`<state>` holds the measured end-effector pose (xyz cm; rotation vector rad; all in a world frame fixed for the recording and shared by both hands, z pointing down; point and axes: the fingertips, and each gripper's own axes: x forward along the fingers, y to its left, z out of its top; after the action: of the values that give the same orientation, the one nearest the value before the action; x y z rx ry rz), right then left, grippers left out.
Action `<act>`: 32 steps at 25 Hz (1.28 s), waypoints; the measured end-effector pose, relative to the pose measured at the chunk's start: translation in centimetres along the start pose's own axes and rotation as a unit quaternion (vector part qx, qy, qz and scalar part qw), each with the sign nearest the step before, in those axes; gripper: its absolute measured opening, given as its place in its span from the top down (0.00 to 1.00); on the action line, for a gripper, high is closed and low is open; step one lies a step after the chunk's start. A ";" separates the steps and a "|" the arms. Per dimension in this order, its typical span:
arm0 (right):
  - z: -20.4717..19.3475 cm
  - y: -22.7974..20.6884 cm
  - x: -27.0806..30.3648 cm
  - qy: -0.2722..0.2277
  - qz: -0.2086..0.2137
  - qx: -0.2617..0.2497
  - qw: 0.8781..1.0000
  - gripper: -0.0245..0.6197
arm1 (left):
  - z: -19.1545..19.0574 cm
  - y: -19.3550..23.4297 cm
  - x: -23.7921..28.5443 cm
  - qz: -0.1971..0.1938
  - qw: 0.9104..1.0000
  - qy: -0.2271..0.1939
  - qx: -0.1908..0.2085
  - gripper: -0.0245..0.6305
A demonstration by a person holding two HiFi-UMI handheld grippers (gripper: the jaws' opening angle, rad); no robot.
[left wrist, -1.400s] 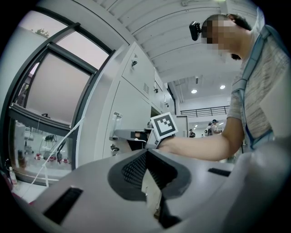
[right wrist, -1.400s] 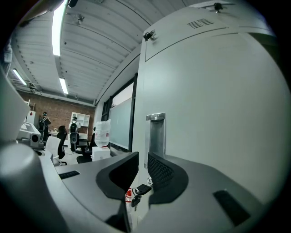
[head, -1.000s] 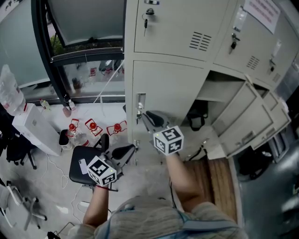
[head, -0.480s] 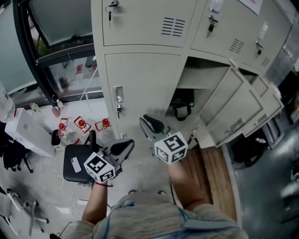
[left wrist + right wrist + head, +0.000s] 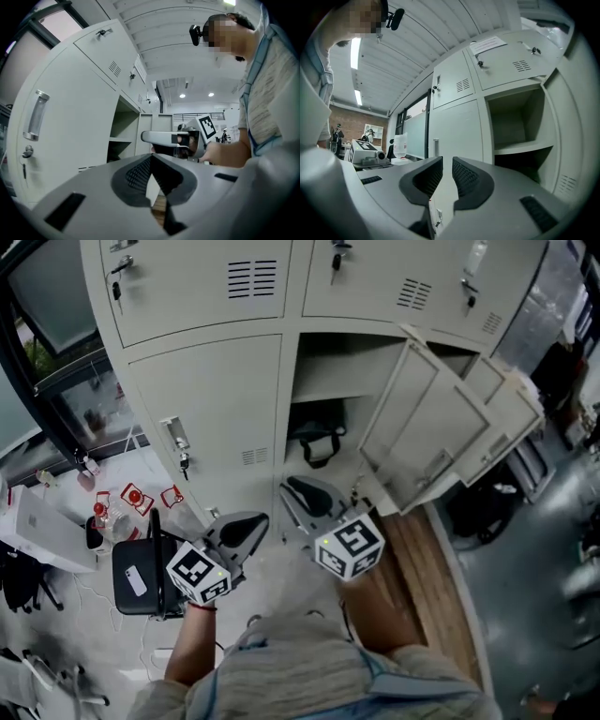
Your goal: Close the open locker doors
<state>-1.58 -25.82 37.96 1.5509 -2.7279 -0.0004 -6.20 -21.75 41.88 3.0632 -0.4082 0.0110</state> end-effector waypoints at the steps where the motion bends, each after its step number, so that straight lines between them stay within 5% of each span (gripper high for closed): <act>1: 0.1 -0.7 -1.0 0.000 -0.007 0.001 1.000 0.87 | 0.1 -0.5 0.9 -0.008 1.000 0.000 -0.001 0.96; 20: -0.2 -15.4 -19.1 0.007 -0.174 0.028 0.984 0.86 | 0.2 -9.6 17.5 -0.149 0.989 -0.003 -0.003 0.96; 32: -0.6 -20.7 -25.4 0.009 -0.214 0.030 0.976 0.86 | 0.1 -13.5 23.9 -0.181 0.983 0.000 -0.007 0.96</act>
<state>29.23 -14.57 38.41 2.1078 -2.3418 0.0955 20.42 -15.03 41.48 3.0724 0.1526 -0.0078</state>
